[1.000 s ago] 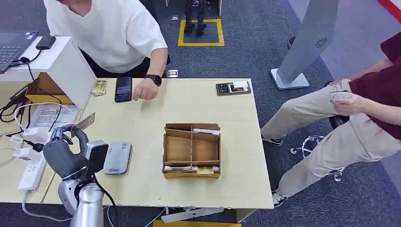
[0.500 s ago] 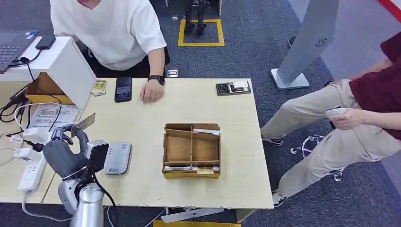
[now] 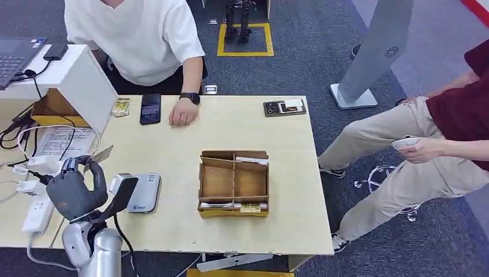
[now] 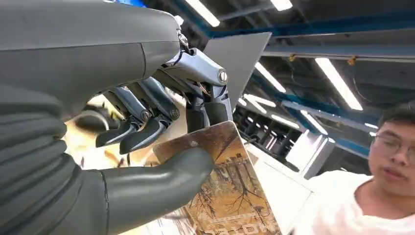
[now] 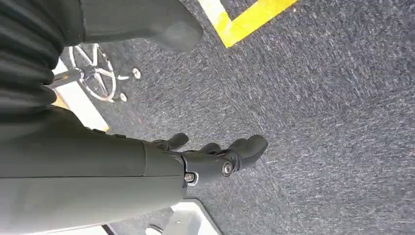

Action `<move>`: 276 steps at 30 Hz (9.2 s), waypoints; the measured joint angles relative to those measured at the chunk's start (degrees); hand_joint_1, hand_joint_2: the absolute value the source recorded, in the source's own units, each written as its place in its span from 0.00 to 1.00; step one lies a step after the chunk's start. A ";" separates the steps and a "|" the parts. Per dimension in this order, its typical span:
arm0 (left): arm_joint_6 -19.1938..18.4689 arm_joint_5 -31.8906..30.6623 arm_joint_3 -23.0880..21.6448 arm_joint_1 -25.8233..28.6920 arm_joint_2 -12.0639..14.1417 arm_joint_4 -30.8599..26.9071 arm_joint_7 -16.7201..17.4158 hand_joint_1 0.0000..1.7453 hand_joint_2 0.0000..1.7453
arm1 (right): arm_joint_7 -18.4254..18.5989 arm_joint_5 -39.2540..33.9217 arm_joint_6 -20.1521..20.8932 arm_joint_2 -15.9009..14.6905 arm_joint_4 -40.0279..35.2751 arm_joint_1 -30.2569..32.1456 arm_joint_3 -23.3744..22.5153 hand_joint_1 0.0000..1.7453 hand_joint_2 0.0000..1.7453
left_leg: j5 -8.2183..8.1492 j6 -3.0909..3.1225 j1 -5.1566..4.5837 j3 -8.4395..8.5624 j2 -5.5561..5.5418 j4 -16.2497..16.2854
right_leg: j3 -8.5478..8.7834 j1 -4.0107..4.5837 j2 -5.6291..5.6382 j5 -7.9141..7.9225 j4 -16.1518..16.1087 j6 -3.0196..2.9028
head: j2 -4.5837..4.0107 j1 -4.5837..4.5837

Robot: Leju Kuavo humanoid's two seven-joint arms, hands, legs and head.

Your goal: Pass the card to the sensor for recognition and then transmit it.

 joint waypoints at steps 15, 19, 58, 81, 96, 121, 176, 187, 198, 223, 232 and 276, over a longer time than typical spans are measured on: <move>0.00 -6.99 1.86 0.55 -0.26 0.79 5.77 1.00 1.00 | 0.33 -0.42 0.13 -0.15 0.02 -0.01 0.00 0.00 1.00 | 0.00 0.00 0.00 -0.01 -0.01 0.00 | 0.01 0.00 -0.02 0.00 0.00 0.00 | 0.00 0.00; -0.02 -8.84 1.64 0.59 -0.22 1.66 10.19 1.00 1.00 | 0.28 -0.02 0.30 -0.15 0.02 -0.01 -0.02 0.00 1.00 | 0.00 0.00 0.00 -0.01 -0.01 0.00 | 0.00 0.00 -0.02 0.00 0.00 0.00 | 0.00 0.00; 0.11 -13.55 -10.65 2.46 1.11 17.86 21.37 1.00 1.00 | -0.09 0.33 1.20 -0.33 0.87 -0.17 -1.09 0.00 1.00 | 0.00 0.01 -0.01 -0.01 -0.04 0.00 | 0.03 0.00 -0.07 0.00 0.00 0.01 | 0.00 0.00; 0.11 -12.67 -14.52 2.92 2.06 21.79 21.11 1.00 1.00 | -0.17 -0.07 1.44 -0.37 0.87 -0.13 -1.20 0.00 1.00 | 0.00 0.01 -0.02 0.03 -0.04 0.00 | 0.06 -0.01 -0.08 0.00 0.00 0.01 | 0.00 0.00; 0.11 -12.50 -18.08 2.78 3.58 24.26 23.38 1.00 1.00 | -0.07 -0.24 1.79 -0.37 0.87 -0.11 -1.20 0.00 1.00 | 0.00 0.01 -0.02 0.07 -0.04 0.00 | 0.09 -0.01 -0.08 0.00 0.00 0.01 | 0.00 0.00; 0.13 -11.75 -19.69 2.68 4.48 25.11 23.73 1.00 1.00 | -0.09 -0.31 1.79 -0.39 0.87 -0.10 -1.18 0.00 1.00 | 0.00 0.01 -0.02 0.13 -0.04 0.00 | 0.16 -0.01 -0.08 0.00 0.00 0.01 | 0.00 0.00; 0.09 17.77 -12.26 -7.04 -0.68 12.15 4.02 1.00 1.00 | 1.09 0.85 0.68 -0.37 0.90 -0.75 0.24 0.00 1.00 | 0.02 0.02 -0.01 0.08 0.01 0.02 | 0.06 0.00 -0.01 0.06 0.00 -0.06 | 0.00 0.13; 0.09 17.78 -12.09 -7.10 -0.74 12.15 4.02 1.00 1.00 | 1.09 0.85 0.68 -0.37 0.90 -0.76 0.24 0.00 1.00 | 0.02 0.02 -0.02 0.08 0.01 0.02 | 0.06 0.00 -0.01 0.06 0.00 -0.06 | 0.00 0.15; 0.02 17.29 -12.02 -7.55 -0.87 12.28 4.06 1.00 1.00 | 1.20 0.87 0.52 -0.37 0.90 -0.83 0.28 0.00 1.00 | 0.02 0.02 -0.01 0.08 0.01 0.02 | 0.06 0.00 -0.01 0.06 0.00 -0.06 | 0.00 0.15; -0.04 20.48 -14.03 -7.86 -0.90 12.72 6.62 0.00 0.00 | 0.66 -0.61 0.31 -0.37 0.90 -0.70 0.66 0.00 1.00 | 0.02 0.02 -0.01 0.03 -0.01 0.02 | 0.06 0.00 -0.02 0.06 0.00 -0.06 | 0.00 0.15; -0.04 20.51 -14.06 -7.84 -0.90 12.57 6.64 0.00 0.00 | 0.59 -0.68 0.22 -0.37 0.90 -0.70 0.66 0.00 1.00 | 0.02 0.02 -0.01 0.03 0.00 0.02 | 0.06 0.00 -0.02 0.06 0.00 -0.06 | 0.00 0.15; -0.04 13.83 -24.85 8.83 1.03 -8.24 -9.29 0.00 1.00 | -0.15 -2.82 0.18 -0.39 0.61 0.30 0.15 0.00 1.00 | -0.02 0.00 -0.01 -0.01 -0.03 0.01 | 0.04 0.00 -0.04 -0.01 0.00 0.00 | 0.00 0.13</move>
